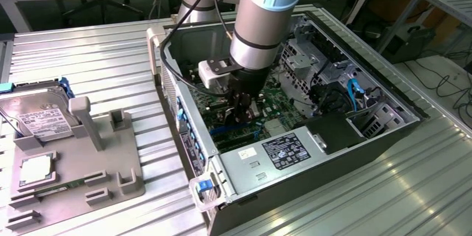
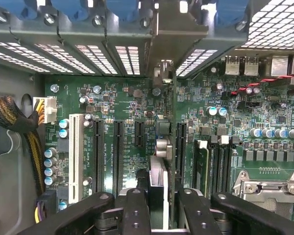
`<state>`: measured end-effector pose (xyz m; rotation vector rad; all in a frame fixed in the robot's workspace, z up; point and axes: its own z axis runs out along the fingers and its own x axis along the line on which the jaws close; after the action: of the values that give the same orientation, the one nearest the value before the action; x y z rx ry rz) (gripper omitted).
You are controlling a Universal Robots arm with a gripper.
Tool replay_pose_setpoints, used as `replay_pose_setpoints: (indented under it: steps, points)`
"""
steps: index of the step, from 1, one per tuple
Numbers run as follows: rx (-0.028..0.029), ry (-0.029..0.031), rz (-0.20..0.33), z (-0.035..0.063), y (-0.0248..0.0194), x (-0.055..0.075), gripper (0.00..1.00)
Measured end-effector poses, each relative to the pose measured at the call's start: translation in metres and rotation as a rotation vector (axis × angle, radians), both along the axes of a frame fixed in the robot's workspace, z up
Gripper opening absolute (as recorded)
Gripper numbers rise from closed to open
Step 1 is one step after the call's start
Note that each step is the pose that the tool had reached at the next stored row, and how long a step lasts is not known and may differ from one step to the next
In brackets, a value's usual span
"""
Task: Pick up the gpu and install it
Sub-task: 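Insert the gpu into the slot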
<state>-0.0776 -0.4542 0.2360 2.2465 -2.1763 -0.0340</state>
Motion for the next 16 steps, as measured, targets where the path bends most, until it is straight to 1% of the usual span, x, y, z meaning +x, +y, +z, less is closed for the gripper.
replay_pose_setpoints:
  steps: [4,7,13,16]
  points:
    - [0.0004,-0.0002,0.000,-0.0004,0.0001,0.0000,0.28]
    - [0.0010,-0.0005,0.000,0.0020,0.0001,0.0000,0.28]
    - [0.0004,-0.0002,0.000,0.0026,0.0000,0.0000,0.28]
    - [0.0003,-0.0002,0.000,0.0027,-0.0011,0.0000,0.28]
